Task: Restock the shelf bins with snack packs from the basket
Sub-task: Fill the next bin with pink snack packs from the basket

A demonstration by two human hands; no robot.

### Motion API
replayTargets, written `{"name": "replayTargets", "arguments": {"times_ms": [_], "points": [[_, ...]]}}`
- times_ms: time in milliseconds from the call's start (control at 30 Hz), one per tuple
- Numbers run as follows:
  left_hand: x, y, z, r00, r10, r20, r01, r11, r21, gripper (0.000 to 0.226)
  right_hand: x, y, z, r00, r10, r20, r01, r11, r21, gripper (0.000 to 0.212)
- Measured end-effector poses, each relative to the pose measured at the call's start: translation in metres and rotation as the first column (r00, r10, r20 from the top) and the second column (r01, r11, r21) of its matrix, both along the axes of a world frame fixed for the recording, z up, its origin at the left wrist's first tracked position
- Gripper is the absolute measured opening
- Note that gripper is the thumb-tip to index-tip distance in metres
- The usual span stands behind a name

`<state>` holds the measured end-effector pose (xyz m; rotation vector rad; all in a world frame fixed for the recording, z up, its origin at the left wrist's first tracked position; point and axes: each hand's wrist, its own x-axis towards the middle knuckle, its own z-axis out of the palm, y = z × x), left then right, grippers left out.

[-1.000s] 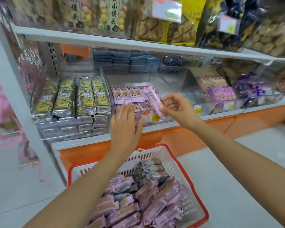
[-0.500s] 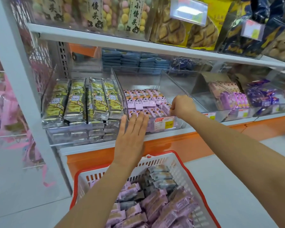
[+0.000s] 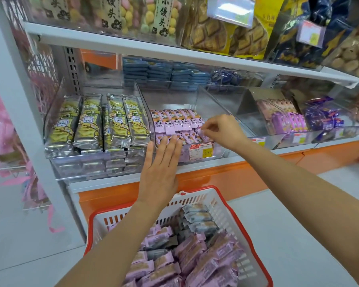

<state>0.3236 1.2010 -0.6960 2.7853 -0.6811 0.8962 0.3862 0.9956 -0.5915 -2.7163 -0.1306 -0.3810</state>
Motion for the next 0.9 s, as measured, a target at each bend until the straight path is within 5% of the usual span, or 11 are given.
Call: {"name": "replayTargets", "arguments": {"times_ms": [200,333,467,700,900], "points": [[-0.02,0.025,-0.036,0.984,-0.167,0.067,0.164,0.985,0.05,0.061,-0.073,0.038,-0.017,0.933,0.328,0.145,-0.357,0.892,0.278,0.012],[-0.026,0.051,-0.067,0.977,-0.204,-0.067,0.211,0.97,0.122,0.05,-0.101,0.051,-0.082,0.926,0.376,-0.029,-0.338,0.864,0.373,0.009],[-0.032,0.066,-0.102,0.936,-0.047,-0.35,0.14,0.959,0.247,0.076,-0.103,0.056,-0.165,0.906,0.305,-0.293,-0.223,0.933,0.282,0.015],[-0.041,0.08,-0.14,0.874,0.105,-0.475,0.081,0.931,0.356,0.1,-0.09,0.069,-0.25,0.846,0.232,-0.481,-0.255,0.967,0.018,0.022],[-0.04,0.079,-0.15,0.863,0.143,-0.485,0.099,0.893,0.438,0.079,-0.074,0.074,-0.301,0.73,0.151,-0.667,-0.32,0.937,-0.138,0.03]]}}
